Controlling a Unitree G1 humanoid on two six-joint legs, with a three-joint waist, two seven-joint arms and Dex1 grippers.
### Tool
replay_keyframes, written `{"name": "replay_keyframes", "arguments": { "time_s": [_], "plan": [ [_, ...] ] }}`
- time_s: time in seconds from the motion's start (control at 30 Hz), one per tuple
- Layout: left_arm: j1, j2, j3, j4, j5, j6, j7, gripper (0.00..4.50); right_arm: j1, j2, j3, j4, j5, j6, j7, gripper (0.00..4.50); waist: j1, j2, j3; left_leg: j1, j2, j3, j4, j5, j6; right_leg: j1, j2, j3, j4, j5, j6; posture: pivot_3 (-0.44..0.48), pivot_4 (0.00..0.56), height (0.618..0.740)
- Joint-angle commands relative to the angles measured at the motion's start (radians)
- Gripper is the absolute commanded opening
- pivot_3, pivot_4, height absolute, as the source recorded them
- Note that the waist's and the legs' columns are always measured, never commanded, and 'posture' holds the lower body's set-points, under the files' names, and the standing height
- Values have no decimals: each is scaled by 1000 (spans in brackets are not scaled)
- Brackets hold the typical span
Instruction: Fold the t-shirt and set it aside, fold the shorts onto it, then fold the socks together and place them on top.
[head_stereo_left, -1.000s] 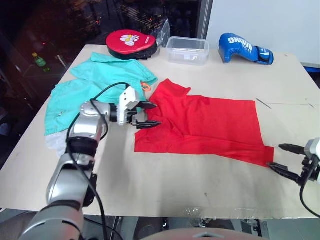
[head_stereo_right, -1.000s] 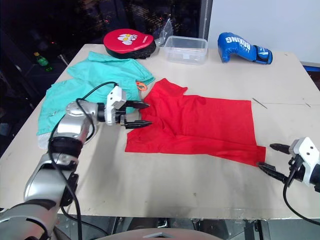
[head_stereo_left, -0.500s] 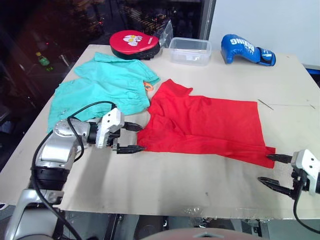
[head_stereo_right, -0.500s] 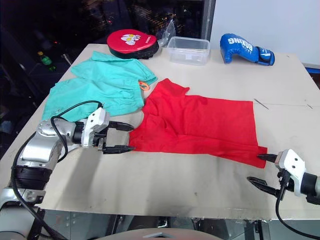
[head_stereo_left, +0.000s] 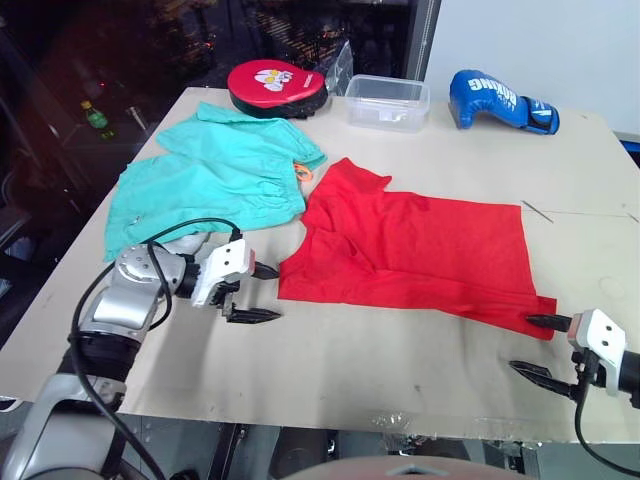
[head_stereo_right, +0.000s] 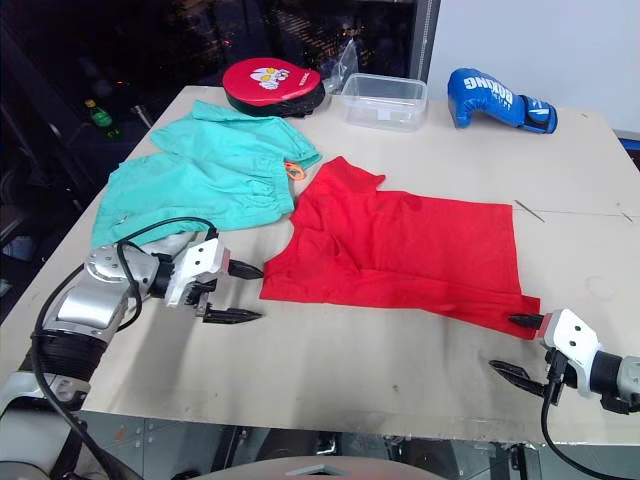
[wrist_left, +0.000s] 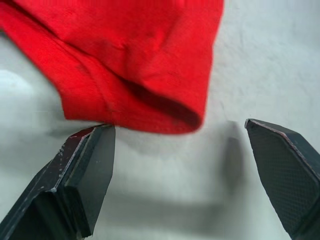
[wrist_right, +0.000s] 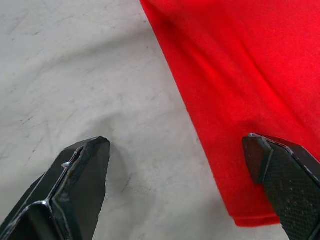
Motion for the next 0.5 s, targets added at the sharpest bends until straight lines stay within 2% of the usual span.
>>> {"name": "replay_keyframes", "arguments": {
  "time_s": [0.03, 0.1, 0.2, 0.27, 0.37, 0.4, 0.43, 0.5],
  "plan": [
    [-16, -5, 3, -27, -27, 41, -12, 4436, 0, 4, -4, 0, -2, -23, -10, 4467, -2, 0, 0, 0, 0, 0, 0, 0, 0, 0, 0, 0, 0, 0, 0, 0, 150, 740],
    [-18, -1, -7, -11, -3, 15, -13, 4436, 1, 5, -3, 4, -2, -27, -15, 4467, -2, 0, 0, 0, 0, 0, 0, 0, 0, 0, 1, 0, 0, 0, 0, 0, 150, 740],
    [-21, -1, -8, -2, 0, 5, -19, 3136, -1, 5, -1, 10, -1, -31, -20, 4500, -3, 0, 0, 0, 0, 0, 0, 0, 0, 0, 1, 0, 0, 0, 0, 0, 150, 740],
    [-26, 0, -11, 5, 5, -6, -23, 1981, -8, 4, 4, 19, -9, -39, -27, 4500, -3, 0, 0, 0, 0, 0, 0, 0, 0, 0, 1, 0, 0, 0, 0, 0, 150, 740],
    [-27, 1, -10, 20, 14, -18, -22, 798, -16, 0, 17, 34, -32, -59, -34, 3781, -3, 0, 0, 0, 1, 0, 0, 0, 0, 0, 1, 0, 0, 0, 0, 0, 150, 740],
    [-26, 1, -9, 25, 16, -23, -23, 205, -18, -2, 22, 38, -40, -67, -34, 3183, -3, 0, 0, 0, 1, 0, 0, 0, 0, 0, 1, 0, 0, 0, 0, 0, 150, 740],
    [-22, 3, -8, 27, 17, -27, -24, 0, -20, -3, 25, 43, -46, -74, -36, 2655, -3, 0, 0, 0, 1, 0, 0, 0, 0, 0, 1, 0, 0, 0, 0, 0, 150, 740],
    [-16, 5, -7, 28, 17, -32, -26, 0, -22, -4, 30, 51, -55, -84, -38, 1983, -3, 0, 0, 0, 1, 0, 0, 0, 0, 0, 1, 0, 0, 0, 0, 0, 150, 740]
  ]
}}
